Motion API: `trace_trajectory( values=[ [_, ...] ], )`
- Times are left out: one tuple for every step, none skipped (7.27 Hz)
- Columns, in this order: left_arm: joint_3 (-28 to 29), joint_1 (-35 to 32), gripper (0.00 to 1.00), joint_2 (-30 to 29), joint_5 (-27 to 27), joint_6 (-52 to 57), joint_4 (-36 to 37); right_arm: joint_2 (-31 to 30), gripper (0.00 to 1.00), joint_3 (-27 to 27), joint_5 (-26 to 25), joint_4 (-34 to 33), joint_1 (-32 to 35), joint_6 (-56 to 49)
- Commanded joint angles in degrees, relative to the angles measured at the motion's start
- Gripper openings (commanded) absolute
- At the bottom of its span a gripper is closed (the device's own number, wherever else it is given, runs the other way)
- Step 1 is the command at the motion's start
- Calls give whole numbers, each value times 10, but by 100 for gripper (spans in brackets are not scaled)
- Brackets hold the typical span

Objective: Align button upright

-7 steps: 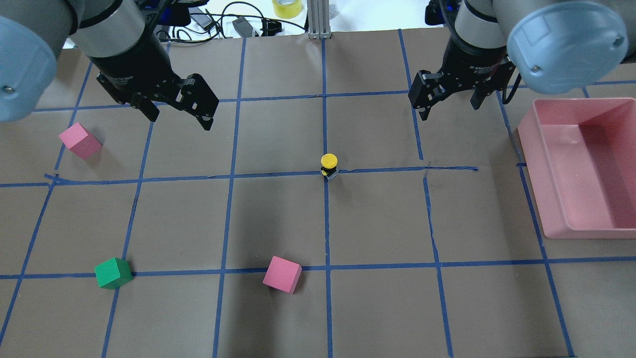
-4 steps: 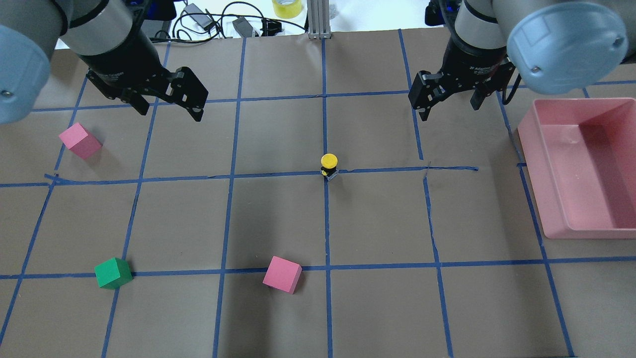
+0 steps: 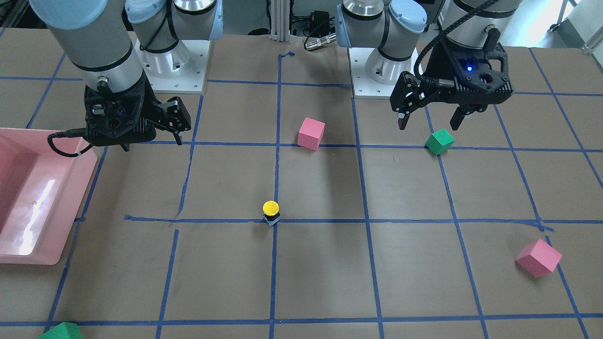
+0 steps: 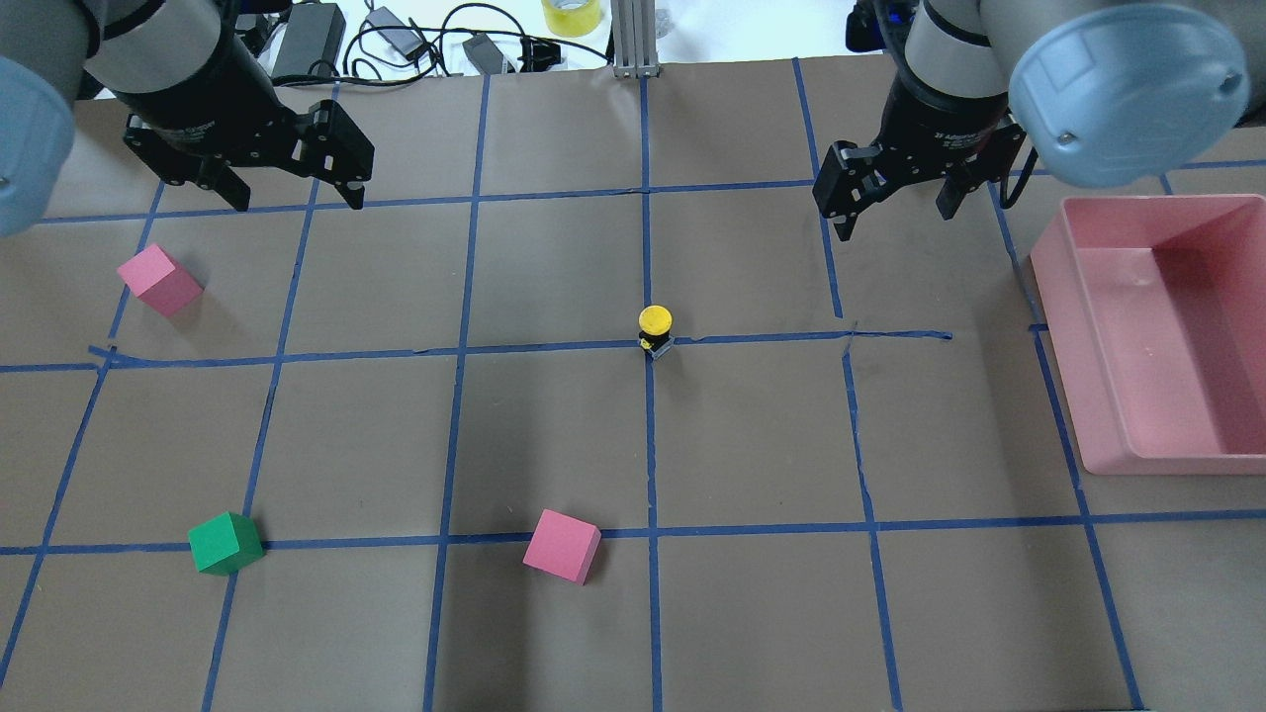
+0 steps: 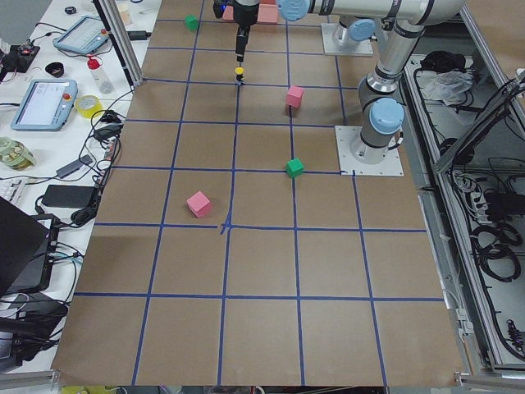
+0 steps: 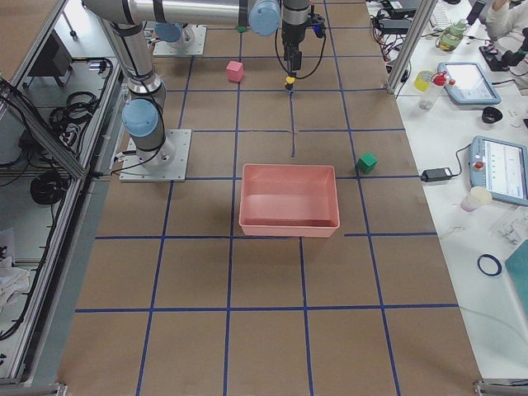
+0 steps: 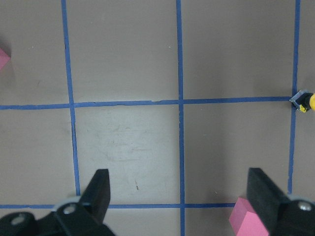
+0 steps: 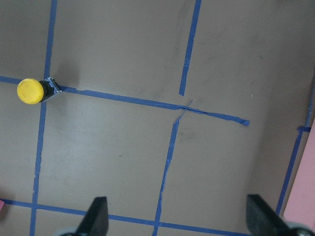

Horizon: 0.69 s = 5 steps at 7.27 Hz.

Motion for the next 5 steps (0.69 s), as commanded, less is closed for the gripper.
trace_trajectory(
  values=[
    [1, -1, 100, 0, 3, -5, 1, 0, 100, 0, 0, -1, 0, -1],
    [0, -1, 100, 0, -1, -5, 1, 0, 100, 0, 0, 0, 0, 0],
    [0, -1, 100, 0, -2, -5, 1, 0, 100, 0, 0, -1, 0, 0],
    [-1, -1, 100, 0, -3, -4, 1, 0, 100, 0, 0, -1, 0, 0],
    [-1, -1, 100, 0, -2, 0, 1, 0, 100, 0, 0, 0, 0, 0]
  ],
)
